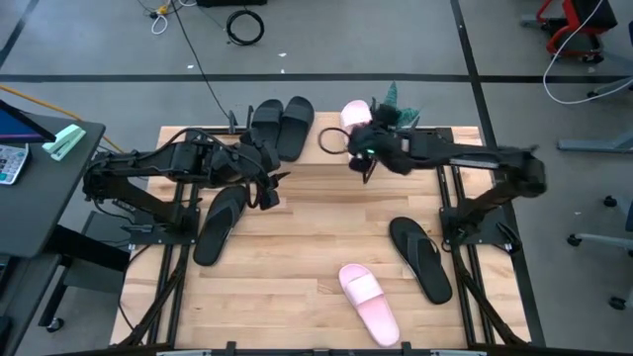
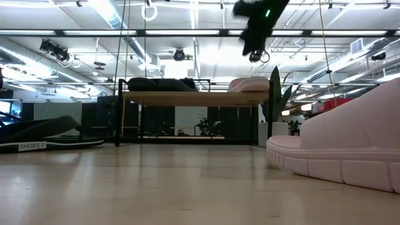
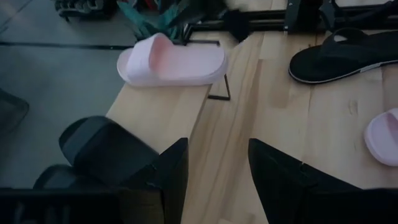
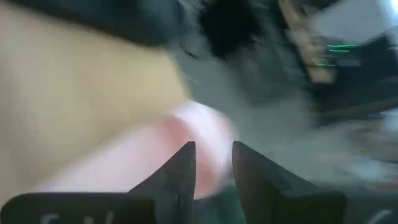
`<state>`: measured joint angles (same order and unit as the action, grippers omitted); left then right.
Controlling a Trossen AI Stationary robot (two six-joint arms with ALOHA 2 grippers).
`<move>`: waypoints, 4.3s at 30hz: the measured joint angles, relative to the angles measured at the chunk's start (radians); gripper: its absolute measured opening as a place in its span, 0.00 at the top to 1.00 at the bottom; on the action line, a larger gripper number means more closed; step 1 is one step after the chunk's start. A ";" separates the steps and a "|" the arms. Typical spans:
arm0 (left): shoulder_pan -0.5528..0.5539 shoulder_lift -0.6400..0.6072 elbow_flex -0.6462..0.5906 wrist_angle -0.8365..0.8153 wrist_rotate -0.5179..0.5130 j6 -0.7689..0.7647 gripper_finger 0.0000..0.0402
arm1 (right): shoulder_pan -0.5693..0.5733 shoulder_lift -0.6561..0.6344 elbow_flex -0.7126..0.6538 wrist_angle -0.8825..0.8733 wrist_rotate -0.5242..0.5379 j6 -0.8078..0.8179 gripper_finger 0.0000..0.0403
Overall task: Pick and place slides into the shelf
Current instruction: Move the pink slides to the center of the table
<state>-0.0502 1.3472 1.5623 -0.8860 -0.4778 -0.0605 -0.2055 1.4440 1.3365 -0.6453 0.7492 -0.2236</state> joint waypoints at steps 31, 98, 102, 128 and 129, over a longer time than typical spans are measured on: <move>0.000 0.000 0.000 -0.069 0.001 -0.021 0.57 | 0.792 0.018 -0.333 0.089 -0.627 0.882 0.69; 0.001 0.013 0.000 -0.037 0.001 -0.109 0.57 | 0.800 0.276 -0.333 0.263 -0.031 0.692 0.98; 0.005 0.048 0.000 0.000 -0.001 -0.011 0.57 | 0.800 0.185 -0.332 0.155 0.125 0.811 0.98; 0.354 0.477 -0.001 0.772 0.220 0.285 0.57 | 0.351 -0.300 -0.332 -0.143 0.763 0.936 0.98; 0.369 0.493 -0.001 0.802 0.220 0.297 0.57 | 0.331 -0.295 -0.332 -0.143 0.737 0.936 0.98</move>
<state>0.3191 1.8405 1.5616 -0.0835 -0.2581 0.2363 0.1251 1.1489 1.0050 -0.7884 1.4863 0.7124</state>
